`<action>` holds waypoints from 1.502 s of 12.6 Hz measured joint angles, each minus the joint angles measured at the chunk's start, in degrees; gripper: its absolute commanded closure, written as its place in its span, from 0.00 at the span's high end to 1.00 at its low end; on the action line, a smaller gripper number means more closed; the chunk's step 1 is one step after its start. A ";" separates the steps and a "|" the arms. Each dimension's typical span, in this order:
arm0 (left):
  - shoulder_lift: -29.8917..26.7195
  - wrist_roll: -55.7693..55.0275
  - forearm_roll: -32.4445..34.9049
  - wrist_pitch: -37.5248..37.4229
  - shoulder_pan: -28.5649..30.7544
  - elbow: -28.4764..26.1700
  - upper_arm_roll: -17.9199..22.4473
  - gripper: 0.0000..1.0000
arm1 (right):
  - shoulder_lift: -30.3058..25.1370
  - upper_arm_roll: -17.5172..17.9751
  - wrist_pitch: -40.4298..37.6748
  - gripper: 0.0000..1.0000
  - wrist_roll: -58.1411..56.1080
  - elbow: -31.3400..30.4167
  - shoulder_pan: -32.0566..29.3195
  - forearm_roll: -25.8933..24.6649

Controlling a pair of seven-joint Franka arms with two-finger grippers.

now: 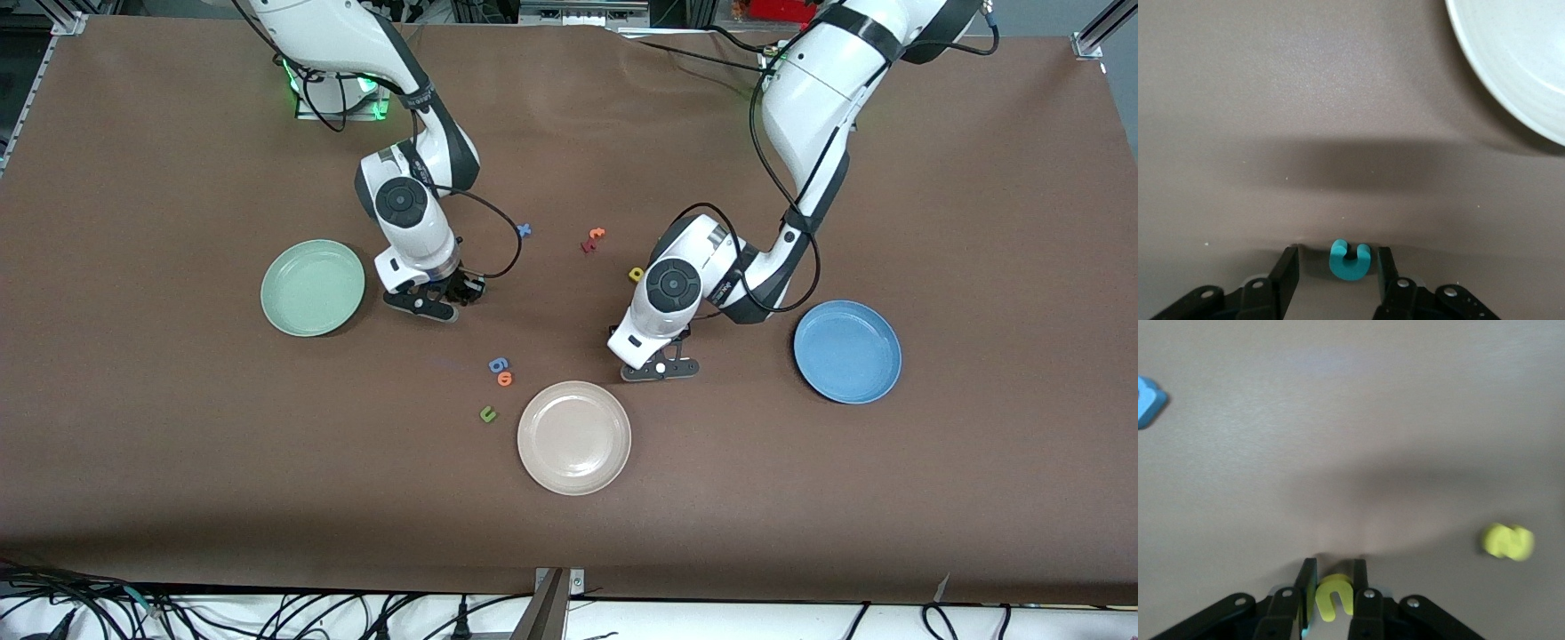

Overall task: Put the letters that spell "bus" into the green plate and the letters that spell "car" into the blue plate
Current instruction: 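Drop the yellow n on the green plate while the left gripper carries the c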

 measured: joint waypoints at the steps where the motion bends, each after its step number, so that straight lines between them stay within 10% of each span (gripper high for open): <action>1: 0.11 -0.59 0.00 0.38 -0.22 0.00 -0.01 0.50 | -2.38 -1.92 -6.84 0.14 -1.31 1.89 -0.02 0.00; 5: 0.41 -1.25 0.00 1.12 -0.73 0.08 0.00 0.43 | -11.27 -13.62 -26.32 0.14 -15.09 6.36 -0.48 0.24; 9: 0.44 -1.29 0.00 1.15 -0.74 0.20 0.00 0.24 | -10.75 -23.84 -29.74 0.14 -32.85 5.87 -1.58 1.42; 15: 0.47 -1.33 0.00 1.15 -0.75 0.39 0.03 0.16 | -0.95 -24.68 -22.75 0.18 -49.95 2.12 -5.95 11.81; 16: 0.47 -1.33 0.00 1.14 -0.74 0.48 0.11 0.15 | 0.40 -24.62 -21.76 0.24 -51.11 1.58 -5.95 12.74; 17: 0.42 -1.33 0.00 0.71 -0.69 0.81 0.30 0.12 | 1.33 -24.56 -21.33 0.48 -51.60 1.43 -5.94 13.03; 18: 0.20 -1.25 0.00 -0.86 -0.42 1.41 0.51 0.12 | 1.86 -24.55 -21.21 0.94 -51.87 1.43 -5.94 13.11; 19: -0.32 -0.83 0.00 -3.41 0.21 2.25 0.56 0.13 | 2.01 -24.56 -21.20 0.99 -51.92 1.43 -5.95 13.11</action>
